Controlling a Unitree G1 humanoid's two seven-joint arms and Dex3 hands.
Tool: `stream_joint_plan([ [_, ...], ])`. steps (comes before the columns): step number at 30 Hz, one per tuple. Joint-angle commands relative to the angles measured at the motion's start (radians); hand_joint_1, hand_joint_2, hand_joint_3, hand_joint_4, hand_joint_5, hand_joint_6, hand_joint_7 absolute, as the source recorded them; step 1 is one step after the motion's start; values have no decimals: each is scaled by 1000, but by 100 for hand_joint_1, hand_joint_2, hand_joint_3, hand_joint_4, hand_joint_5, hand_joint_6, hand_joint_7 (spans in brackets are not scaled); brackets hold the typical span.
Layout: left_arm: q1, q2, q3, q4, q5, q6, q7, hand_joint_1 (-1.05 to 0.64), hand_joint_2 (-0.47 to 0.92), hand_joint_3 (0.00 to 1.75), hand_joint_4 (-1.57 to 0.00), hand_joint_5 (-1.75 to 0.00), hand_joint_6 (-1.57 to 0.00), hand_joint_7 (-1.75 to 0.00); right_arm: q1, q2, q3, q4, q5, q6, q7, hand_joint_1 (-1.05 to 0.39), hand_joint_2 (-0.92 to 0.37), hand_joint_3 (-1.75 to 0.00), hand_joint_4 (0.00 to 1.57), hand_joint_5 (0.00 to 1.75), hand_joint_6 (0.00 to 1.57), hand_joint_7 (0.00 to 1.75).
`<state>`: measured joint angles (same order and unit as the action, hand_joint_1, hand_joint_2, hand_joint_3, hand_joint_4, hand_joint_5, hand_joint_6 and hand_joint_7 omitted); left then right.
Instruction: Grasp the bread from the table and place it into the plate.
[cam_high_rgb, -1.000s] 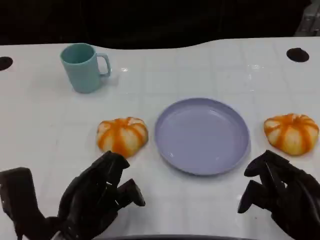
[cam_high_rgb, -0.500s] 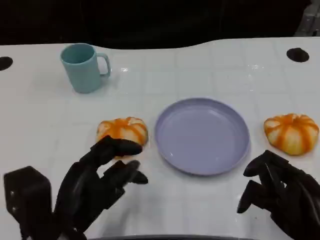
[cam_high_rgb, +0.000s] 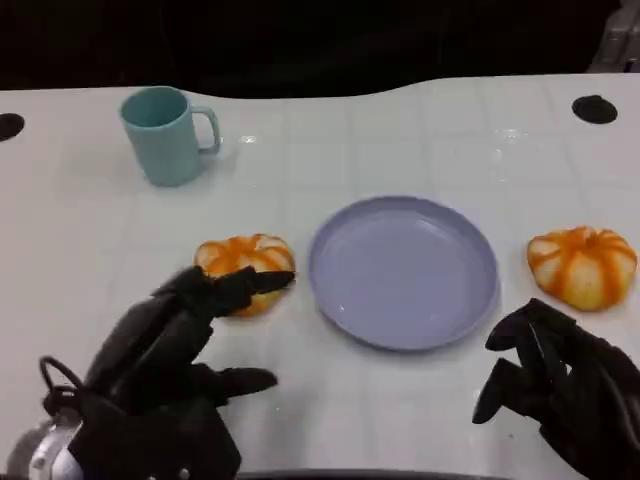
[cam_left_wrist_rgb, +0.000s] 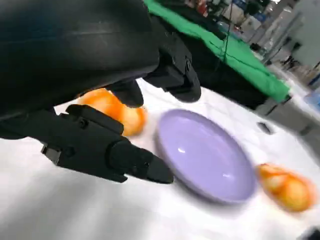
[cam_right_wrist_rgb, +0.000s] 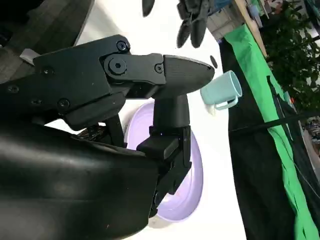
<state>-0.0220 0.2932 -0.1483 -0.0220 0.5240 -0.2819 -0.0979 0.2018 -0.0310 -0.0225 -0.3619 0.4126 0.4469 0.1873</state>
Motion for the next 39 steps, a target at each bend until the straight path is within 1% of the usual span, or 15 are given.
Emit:
stream_joint_plan([
  [1, -54, 74, -32, 30, 136, -42, 71, -38, 77, 0, 0, -35, -28, -4, 0, -1, -5, -15, 3, 11, -13, -43, -92, -46, 65, 175, 51, 161],
  [3, -73, 92, -45, 34, 188, -33, 81, -38, 77, 0, 0, -30, -26, -3, 2, -2, -6, -12, 7, 7, -7, -43, -92, -45, 64, 175, 51, 161],
  [6, -104, 109, -77, 27, 294, 16, 88, -39, 76, 0, 0, -23, -23, -1, 11, -7, -5, -4, 5, -12, 9, -45, -92, -40, 63, 175, 50, 160],
  [10, -154, 109, -117, 51, 376, 69, 88, -40, 74, 0, 0, -18, -19, 0, 18, -9, -5, 0, 1, -26, 24, -45, -92, -41, 65, 175, 51, 161],
  [14, -226, 104, -157, 122, 403, 102, 75, -39, 74, 0, 0, -17, -18, 0, 20, -6, -2, 2, -6, -30, 22, -44, -92, -44, 67, 175, 53, 162],
  [16, -266, 98, -178, 161, 415, 130, 55, -40, 76, 1, 0, -9, -15, 0, 20, -4, 1, 2, -6, -32, 23, -44, -92, -45, 68, 175, 53, 162],
  [18, -295, 97, -197, 190, 424, 150, 50, -40, 77, 1, 0, -7, -14, 0, 19, -6, 3, 6, -6, -38, 28, -44, -92, -45, 68, 175, 54, 163],
  [20, -339, 86, -215, 252, 425, 162, 64, -40, 77, 1, -1, -7, -15, -1, 19, -7, 2, 9, -6, -41, 31, -45, -92, -45, 68, 175, 53, 163],
  [27, -480, 39, -267, 453, 403, 208, 57, -30, 77, 0, -3, -11, -16, -1, 19, -10, -7, 4, 7, -28, 29, -44, -92, -44, 67, 175, 53, 161],
  [30, -510, 34, -281, 500, 389, 211, 59, -29, 77, 0, -3, -11, -16, -1, 19, -11, -9, 3, 11, -26, 31, -44, -92, -44, 67, 175, 52, 161],
  [35, -662, -14, -334, 746, 389, 235, 43, -43, 77, 0, -3, -12, -14, 0, 21, -8, -6, -12, 4, -4, 11, -44, -92, -43, 66, 175, 53, 160],
  [39, -758, -54, -351, 914, 354, 235, 22, -42, 77, 0, -1, -11, -14, 0, 20, -13, 3, -12, -4, -15, 19, -44, -92, -44, 66, 175, 52, 161],
])
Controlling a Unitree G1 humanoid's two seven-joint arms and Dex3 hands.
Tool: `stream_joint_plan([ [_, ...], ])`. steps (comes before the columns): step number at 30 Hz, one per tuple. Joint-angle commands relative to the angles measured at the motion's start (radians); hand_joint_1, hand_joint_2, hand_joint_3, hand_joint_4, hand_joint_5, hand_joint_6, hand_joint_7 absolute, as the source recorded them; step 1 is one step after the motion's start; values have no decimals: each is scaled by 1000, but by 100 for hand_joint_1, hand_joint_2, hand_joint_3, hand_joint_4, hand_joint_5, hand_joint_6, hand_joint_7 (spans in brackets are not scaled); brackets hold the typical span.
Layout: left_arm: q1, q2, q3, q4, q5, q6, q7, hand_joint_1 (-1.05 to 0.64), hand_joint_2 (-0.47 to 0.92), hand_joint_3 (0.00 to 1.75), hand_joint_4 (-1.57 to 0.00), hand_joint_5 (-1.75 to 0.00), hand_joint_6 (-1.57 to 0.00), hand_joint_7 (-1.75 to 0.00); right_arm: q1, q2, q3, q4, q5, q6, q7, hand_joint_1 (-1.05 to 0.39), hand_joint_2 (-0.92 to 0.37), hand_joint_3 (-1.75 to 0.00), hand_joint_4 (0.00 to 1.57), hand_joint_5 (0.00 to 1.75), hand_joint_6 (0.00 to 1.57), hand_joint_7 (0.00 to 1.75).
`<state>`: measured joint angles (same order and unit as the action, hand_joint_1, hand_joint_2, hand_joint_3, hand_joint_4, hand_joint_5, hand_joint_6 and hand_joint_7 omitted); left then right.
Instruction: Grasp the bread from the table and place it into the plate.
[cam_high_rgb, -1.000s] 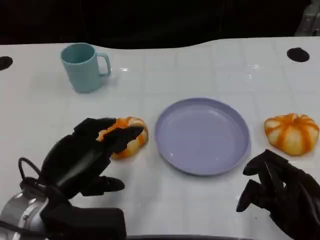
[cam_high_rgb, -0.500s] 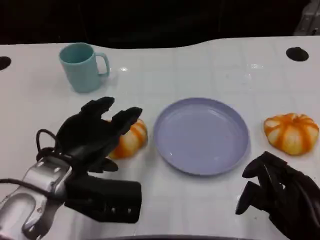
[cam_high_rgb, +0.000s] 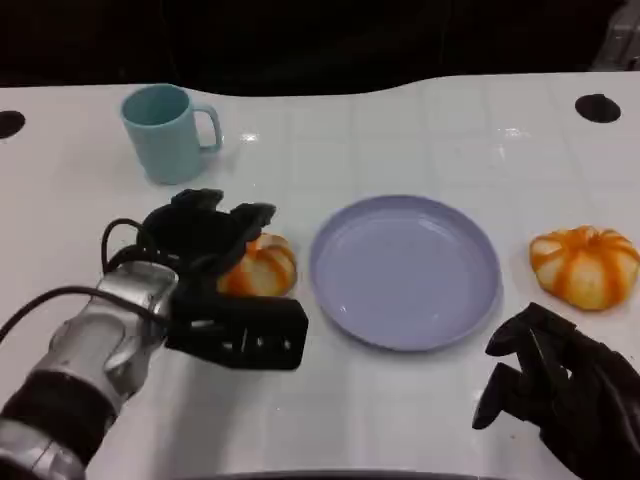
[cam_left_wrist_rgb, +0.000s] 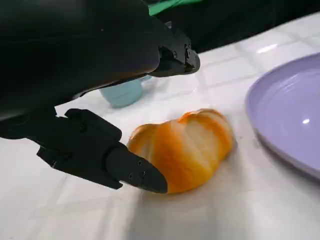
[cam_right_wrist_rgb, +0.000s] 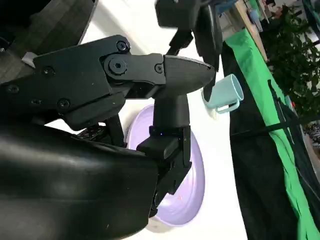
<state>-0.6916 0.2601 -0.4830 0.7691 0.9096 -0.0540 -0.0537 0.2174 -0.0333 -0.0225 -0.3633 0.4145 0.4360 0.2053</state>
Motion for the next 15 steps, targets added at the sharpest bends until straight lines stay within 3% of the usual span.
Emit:
stream_joint_plan([
  [1, -104, -27, -20, 151, -40, 5, -26, -44, 77, 0, -1, -11, -14, 0, 5, -12, 4, -9, -7, -8, 4, -44, -92, -46, 65, 175, 51, 161],
  [15, -217, -115, -63, 422, -122, -15, -29, -48, 76, 1, -3, -11, -15, 0, 8, -16, -6, -17, 5, 4, 7, -44, -92, -47, 64, 175, 50, 160],
])
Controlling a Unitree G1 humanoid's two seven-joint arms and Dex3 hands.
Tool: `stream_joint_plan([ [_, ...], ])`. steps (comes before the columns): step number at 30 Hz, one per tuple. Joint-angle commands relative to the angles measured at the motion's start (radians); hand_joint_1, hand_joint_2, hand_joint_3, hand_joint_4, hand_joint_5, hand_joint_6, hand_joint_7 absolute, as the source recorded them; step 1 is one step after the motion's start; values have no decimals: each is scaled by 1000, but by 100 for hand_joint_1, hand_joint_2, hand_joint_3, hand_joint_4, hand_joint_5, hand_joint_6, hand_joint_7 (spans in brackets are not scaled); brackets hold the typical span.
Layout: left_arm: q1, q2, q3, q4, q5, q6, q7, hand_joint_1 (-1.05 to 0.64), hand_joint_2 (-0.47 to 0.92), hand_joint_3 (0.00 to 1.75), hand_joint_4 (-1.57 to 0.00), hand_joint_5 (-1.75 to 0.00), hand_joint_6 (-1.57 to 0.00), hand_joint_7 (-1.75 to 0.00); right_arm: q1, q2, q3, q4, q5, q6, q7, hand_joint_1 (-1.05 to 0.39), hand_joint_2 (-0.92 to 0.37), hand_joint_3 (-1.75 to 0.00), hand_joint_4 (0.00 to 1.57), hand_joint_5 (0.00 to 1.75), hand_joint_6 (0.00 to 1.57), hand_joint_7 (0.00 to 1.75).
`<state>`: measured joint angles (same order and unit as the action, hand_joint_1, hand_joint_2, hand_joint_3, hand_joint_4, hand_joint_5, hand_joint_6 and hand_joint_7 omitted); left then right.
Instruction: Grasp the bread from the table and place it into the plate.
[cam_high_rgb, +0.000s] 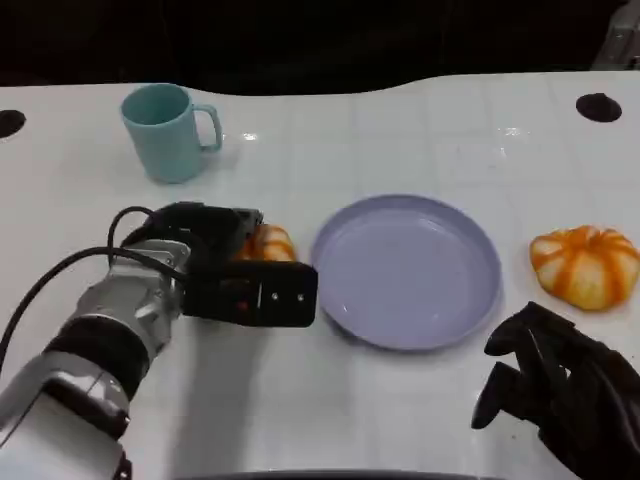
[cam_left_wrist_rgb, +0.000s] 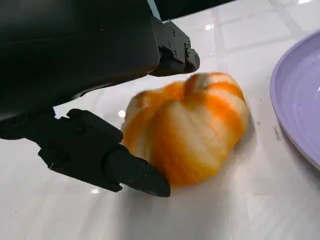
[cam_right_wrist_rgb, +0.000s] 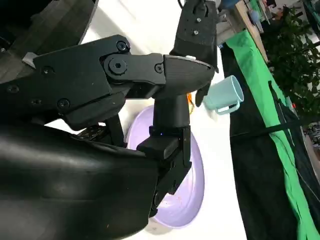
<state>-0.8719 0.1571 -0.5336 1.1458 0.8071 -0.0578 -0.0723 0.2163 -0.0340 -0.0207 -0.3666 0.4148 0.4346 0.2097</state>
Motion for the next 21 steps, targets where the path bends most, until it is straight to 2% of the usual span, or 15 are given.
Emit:
stream_joint_plan([
  [1, -40, -16, -14, 56, -23, -15, -15, -47, 76, 1, -3, -10, -15, 0, 11, -17, -7, -17, 3, 6, 2, -44, -92, -47, 64, 175, 50, 160],
  [9, -47, -33, -32, 95, -48, -47, -29, -37, 79, 1, -6, -8, -14, 0, 17, -18, -12, -29, 6, 15, -1, -45, -92, -48, 63, 175, 49, 160],
  [12, -36, -39, -39, 108, -43, -59, 35, -31, 87, 3, -16, -9, -22, -2, 18, -16, -16, -31, 11, 23, -3, -44, -92, -47, 62, 175, 48, 161],
  [15, -25, -44, -31, 123, -52, -70, 110, -25, 91, 10, -28, -10, -33, -4, 19, -14, -18, -33, 11, 26, -7, -45, -92, -46, 61, 175, 48, 161],
  [16, -21, -44, -25, 126, -59, -78, 136, -23, 92, 18, -45, -15, -50, -7, 19, -13, -18, -33, 11, 25, -7, -44, -92, -46, 61, 175, 48, 161],
  [18, -13, -43, -20, 136, -60, -96, 208, -21, 92, 24, -68, -24, -69, -10, 20, -13, -19, -38, 13, 30, -10, -44, -92, -46, 61, 175, 48, 161],
  [20, -8, -39, -26, 143, -52, -115, 274, -24, 91, 12, -76, -126, -106, -11, 21, -15, -19, -40, 12, 32, -10, -44, -92, -46, 61, 175, 48, 161],
  [21, -4, -35, -35, 145, -43, -121, 313, -26, 91, 7, -78, -150, -116, -13, 21, -17, -18, -40, 9, 32, -9, -44, -92, -46, 61, 175, 48, 161],
])
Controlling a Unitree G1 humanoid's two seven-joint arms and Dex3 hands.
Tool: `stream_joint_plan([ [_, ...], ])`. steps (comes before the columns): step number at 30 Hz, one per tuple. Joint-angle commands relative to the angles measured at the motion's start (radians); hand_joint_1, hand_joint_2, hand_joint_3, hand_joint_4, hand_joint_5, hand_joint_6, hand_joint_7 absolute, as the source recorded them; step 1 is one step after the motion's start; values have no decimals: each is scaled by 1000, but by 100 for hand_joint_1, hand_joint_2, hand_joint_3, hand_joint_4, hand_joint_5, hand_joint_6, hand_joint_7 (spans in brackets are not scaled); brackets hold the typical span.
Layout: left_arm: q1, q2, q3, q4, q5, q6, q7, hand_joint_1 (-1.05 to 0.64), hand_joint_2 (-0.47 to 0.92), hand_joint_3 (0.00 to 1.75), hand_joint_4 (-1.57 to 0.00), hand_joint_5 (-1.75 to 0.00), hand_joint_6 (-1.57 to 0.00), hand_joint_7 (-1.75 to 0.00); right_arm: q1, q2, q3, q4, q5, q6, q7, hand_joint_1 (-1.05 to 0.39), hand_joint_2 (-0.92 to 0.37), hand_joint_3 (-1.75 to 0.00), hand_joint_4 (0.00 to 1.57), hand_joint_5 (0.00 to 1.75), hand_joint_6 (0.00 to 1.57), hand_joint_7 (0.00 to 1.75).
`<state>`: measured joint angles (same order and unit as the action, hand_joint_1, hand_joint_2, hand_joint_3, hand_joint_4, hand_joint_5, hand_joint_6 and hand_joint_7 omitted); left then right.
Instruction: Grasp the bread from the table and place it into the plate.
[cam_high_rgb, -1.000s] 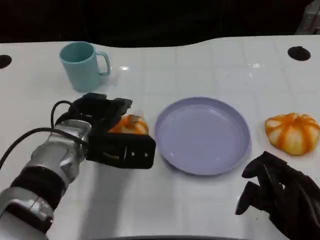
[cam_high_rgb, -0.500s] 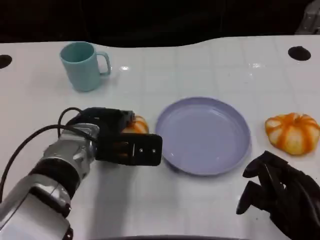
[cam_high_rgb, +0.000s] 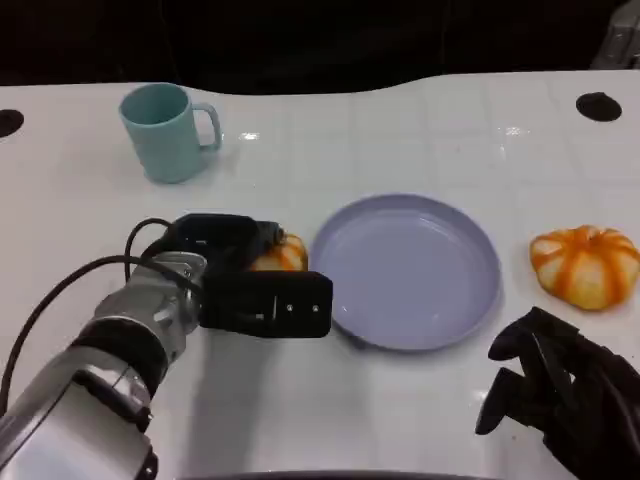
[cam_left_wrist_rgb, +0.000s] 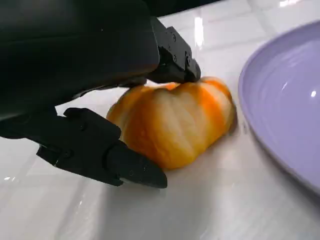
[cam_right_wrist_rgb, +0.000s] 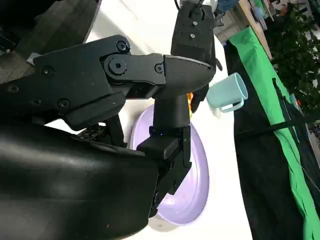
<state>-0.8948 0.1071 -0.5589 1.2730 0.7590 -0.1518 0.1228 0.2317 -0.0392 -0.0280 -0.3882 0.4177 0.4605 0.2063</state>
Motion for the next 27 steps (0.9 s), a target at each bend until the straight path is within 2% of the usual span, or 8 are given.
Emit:
stream_joint_plan([
  [1, 22, 17, -16, 20, 13, -32, 147, -27, 91, 10, -80, -162, -116, -30, 5, -13, -11, -18, 5, 5, -4, -44, -92, -47, 61, 175, 48, 161],
  [2, 24, 19, -20, 22, 16, -37, 168, -27, 92, 19, -81, -169, -93, -87, 5, -13, -11, -17, 5, 5, -3, -44, -92, -47, 61, 175, 48, 161],
  [3, 26, 22, -25, 23, 22, -40, 189, -26, 92, 24, -80, -172, -82, -113, 5, -12, -12, -14, 6, 2, -1, -43, -92, -47, 61, 175, 48, 161],
  [5, 28, 24, -30, 24, 22, -46, 218, -25, 92, 29, -78, -174, -73, -130, 4, -12, -12, -13, 4, 0, -2, -44, -92, -47, 61, 175, 48, 160],
  [8, 25, 29, -31, 21, 18, -46, 239, -25, 92, 30, -78, -175, -76, -109, 1, -10, -13, -11, 3, 6, -9, -44, -92, -47, 61, 175, 48, 160],
  [14, 11, 26, -18, 16, 1, -16, 247, -22, 92, 33, -79, -175, -63, -151, -3, -12, -16, -8, 5, 9, -9, -44, -92, -46, 63, 175, 49, 159],
  [22, -25, 13, 30, -19, -44, 46, 250, -23, 92, 37, -79, -175, -76, -103, -6, -13, -14, -3, 3, 5, -5, -43, -92, -47, 63, 175, 49, 160],
  [27, -39, 5, 55, -43, -63, 31, 264, -20, 92, 29, -82, -175, -70, -132, -7, -13, -11, 1, 2, 0, -2, -43, -92, -48, 63, 175, 48, 162],
])
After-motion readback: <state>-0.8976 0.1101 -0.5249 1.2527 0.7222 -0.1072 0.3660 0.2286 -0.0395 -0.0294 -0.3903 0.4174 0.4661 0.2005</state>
